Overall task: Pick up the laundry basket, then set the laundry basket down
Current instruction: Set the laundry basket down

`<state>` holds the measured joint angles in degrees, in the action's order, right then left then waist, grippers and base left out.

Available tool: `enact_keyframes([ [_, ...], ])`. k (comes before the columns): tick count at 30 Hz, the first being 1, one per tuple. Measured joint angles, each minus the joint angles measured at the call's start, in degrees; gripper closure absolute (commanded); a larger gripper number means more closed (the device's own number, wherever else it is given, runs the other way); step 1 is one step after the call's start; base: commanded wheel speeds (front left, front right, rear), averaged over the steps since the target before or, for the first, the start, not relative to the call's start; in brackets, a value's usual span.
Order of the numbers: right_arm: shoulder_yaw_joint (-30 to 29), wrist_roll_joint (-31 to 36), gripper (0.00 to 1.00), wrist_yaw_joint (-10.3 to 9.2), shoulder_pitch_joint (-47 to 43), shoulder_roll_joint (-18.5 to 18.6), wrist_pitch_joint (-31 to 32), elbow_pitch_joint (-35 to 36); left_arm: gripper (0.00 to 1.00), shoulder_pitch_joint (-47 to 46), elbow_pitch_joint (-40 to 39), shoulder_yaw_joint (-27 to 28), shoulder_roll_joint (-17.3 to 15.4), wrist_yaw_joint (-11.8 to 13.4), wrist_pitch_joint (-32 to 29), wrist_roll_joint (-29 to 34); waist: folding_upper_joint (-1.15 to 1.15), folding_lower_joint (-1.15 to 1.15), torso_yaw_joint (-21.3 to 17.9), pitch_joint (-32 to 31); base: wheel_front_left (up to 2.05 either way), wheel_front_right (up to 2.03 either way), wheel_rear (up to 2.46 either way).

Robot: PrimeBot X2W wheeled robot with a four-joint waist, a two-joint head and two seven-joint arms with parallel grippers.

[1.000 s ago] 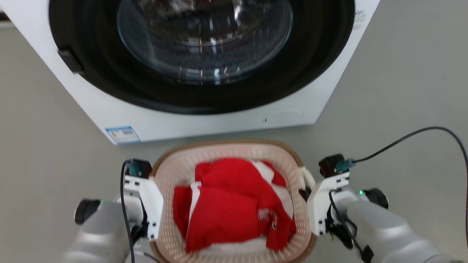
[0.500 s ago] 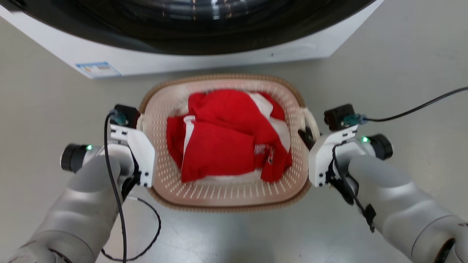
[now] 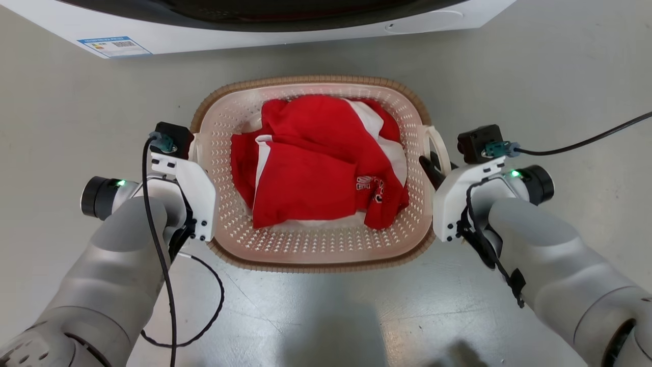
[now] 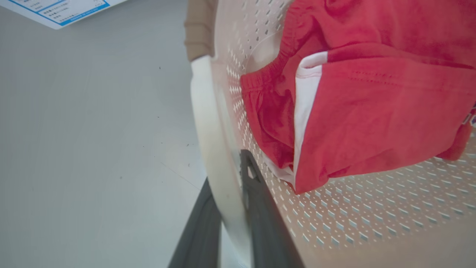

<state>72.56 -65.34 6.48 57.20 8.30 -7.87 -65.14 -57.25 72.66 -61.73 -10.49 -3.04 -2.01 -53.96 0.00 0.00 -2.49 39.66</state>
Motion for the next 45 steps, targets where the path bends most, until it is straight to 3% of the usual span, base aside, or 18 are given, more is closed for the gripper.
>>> enact_keyframes([
  [24, 0.0, 1.2, 1.00, 0.01, 1.9, -0.6, -0.9, -1.6, 1.00, -2.7, 0.6, -1.0, 0.0, 0.2, -0.5, 0.1, 0.00, 0.00, 0.0, 4.0, 0.00, 0.00, 0.00],
  [25, -0.1, 1.2, 0.68, 0.05, 2.0, -0.8, -1.4, -2.2, 1.00, -2.9, 0.5, -0.9, 0.0, 0.5, -0.5, 0.1, 0.00, 0.00, 0.0, 4.2, 0.00, 0.00, 0.00],
  [26, 0.0, 1.2, 0.20, 0.09, 2.3, -1.1, -1.5, -2.9, 0.55, -3.1, 0.5, -0.9, 0.1, 0.8, -0.5, 0.0, 0.00, 0.00, 0.0, 4.3, 0.00, 0.00, 0.00],
  [27, 0.2, 1.3, 0.00, 0.34, 2.6, -1.4, -1.7, -3.5, 0.09, -3.4, 0.5, -1.0, 0.1, 1.0, -0.8, 0.1, 0.00, 0.00, 0.0, 4.5, 0.00, 0.00, 0.00],
  [28, 0.2, 1.3, 0.00, 0.67, 3.1, -1.6, -2.3, -3.9, 0.00, -3.7, 0.5, -1.0, 0.2, 1.7, -1.1, 0.1, 0.00, 0.00, 0.0, 4.7, 0.00, 0.00, 0.00],
  [34, 0.1, 2.3, 0.00, 0.68, 5.1, -2.3, -5.2, -5.7, 0.00, -3.9, 1.2, -0.9, -0.5, 4.0, -0.9, 0.0, 0.00, 0.00, -0.1, 5.4, 0.00, 0.00, 0.00],
  [45, -2.6, 3.9, 0.00, 0.68, 5.2, -3.3, -6.3, -6.7, 0.00, -3.7, 1.2, -0.6, -0.6, 4.1, -0.5, -0.6, 0.00, 0.00, -0.7, 3.4, 0.00, 0.00, 0.00],
])
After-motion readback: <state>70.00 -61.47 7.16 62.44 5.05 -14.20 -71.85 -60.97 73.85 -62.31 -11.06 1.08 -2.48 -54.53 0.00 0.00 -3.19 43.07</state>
